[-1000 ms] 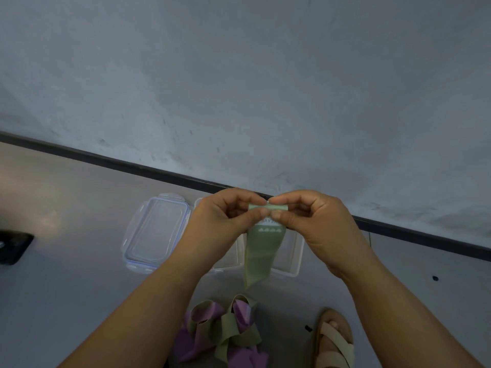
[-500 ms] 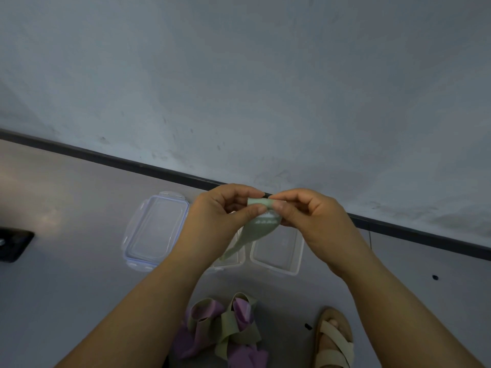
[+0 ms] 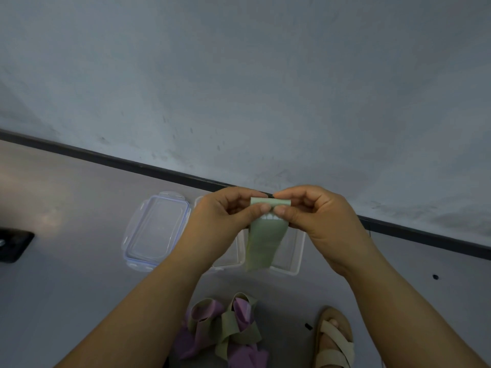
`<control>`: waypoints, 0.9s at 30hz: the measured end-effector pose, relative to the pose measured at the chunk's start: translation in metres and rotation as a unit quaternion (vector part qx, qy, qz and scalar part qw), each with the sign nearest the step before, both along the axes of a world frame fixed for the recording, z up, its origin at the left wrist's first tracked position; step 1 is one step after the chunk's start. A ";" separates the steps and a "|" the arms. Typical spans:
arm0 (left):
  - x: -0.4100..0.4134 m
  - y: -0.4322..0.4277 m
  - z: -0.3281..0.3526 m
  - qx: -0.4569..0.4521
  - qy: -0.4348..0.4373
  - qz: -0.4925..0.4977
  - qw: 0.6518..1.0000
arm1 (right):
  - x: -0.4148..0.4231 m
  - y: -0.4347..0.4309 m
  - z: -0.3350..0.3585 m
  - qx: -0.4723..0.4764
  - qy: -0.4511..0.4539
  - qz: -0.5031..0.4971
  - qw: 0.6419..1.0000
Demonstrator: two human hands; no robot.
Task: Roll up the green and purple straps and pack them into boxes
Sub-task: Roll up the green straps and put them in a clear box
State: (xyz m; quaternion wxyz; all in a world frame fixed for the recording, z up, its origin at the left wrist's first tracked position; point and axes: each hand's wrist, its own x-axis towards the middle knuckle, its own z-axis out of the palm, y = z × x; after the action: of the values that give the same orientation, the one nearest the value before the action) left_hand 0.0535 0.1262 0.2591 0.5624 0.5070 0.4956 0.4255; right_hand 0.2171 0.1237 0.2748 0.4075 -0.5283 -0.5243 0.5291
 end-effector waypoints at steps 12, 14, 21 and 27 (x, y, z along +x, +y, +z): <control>-0.003 0.001 -0.004 0.025 -0.011 0.015 1.000 | -0.001 0.000 -0.002 -0.034 -0.038 0.031 0.998; -0.003 0.001 -0.004 0.028 -0.007 0.014 0.999 | -0.003 -0.001 -0.002 -0.028 -0.050 0.031 0.998; -0.002 0.002 -0.004 0.009 -0.043 0.004 0.999 | -0.002 0.000 -0.001 -0.051 0.023 0.016 0.998; -0.003 0.003 -0.004 -0.036 -0.042 -0.019 0.998 | -0.001 -0.001 0.000 -0.056 0.042 0.011 0.997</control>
State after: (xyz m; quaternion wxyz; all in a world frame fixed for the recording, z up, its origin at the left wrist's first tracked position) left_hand 0.0506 0.1290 0.2548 0.6084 0.4773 0.4769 0.4179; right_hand 0.2163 0.1232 0.2751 0.3927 -0.5217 -0.4824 0.5838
